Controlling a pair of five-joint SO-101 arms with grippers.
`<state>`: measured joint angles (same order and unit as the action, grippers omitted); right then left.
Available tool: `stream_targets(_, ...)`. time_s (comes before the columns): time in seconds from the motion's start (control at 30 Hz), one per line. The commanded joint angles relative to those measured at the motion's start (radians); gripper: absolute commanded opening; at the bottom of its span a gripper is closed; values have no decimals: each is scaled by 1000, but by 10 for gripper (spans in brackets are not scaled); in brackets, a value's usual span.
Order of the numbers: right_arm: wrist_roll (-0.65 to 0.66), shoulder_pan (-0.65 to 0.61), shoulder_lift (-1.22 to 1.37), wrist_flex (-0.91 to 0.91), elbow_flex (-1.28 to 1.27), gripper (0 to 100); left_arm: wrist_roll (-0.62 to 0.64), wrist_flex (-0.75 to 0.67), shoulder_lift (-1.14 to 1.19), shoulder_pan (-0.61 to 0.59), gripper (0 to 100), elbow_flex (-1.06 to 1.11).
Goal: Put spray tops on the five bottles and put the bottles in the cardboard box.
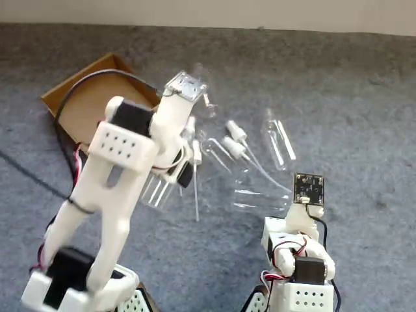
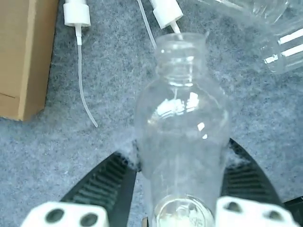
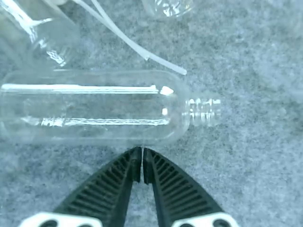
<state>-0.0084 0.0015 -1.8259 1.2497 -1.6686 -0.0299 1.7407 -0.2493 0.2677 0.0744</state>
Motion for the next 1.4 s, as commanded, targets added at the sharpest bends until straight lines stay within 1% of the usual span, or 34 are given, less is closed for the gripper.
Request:
stream_targets(0.0, -6, 13, -12, 2, -113, 12, 2, 5, -183, 2, 154, 56)
stream_targets(0.2, -6, 13, -12, 2, -113, 12, 2, 0, -406, 4, 155, 194)
stream_targets(0.27, -6, 13, -12, 2, -113, 12, 2, -49, -473, 4, 155, 252)
stream_targets(0.4, -6, 13, -12, 2, -113, 12, 2, -187, -613, 2, 155, 403)
stream_targets(0.6, -6, 13, -12, 2, -113, 12, 2, -430, -799, 2, 155, 690)
stream_targets(0.9, -6, 12, -12, 2, -113, 12, 3, -809, -987, 2, 155, 1058)
stream_targets(1.03, -6, 12, -12, 2, -113, 12, 8, -927, -1053, 2, 153, 1194)
stream_targets(1.1, -6, 13, -12, 2, -110, 12, 8, -957, -1087, 2, 153, 1245)
stream_targets(1.17, -6, 25, -12, 2, -110, 14, 8, -959, -1119, 2, 152, 1280)
stream_targets(1.37, -5, 137, -12, -2, -107, 17, 8, -964, -1211, 2, 151, 1345)
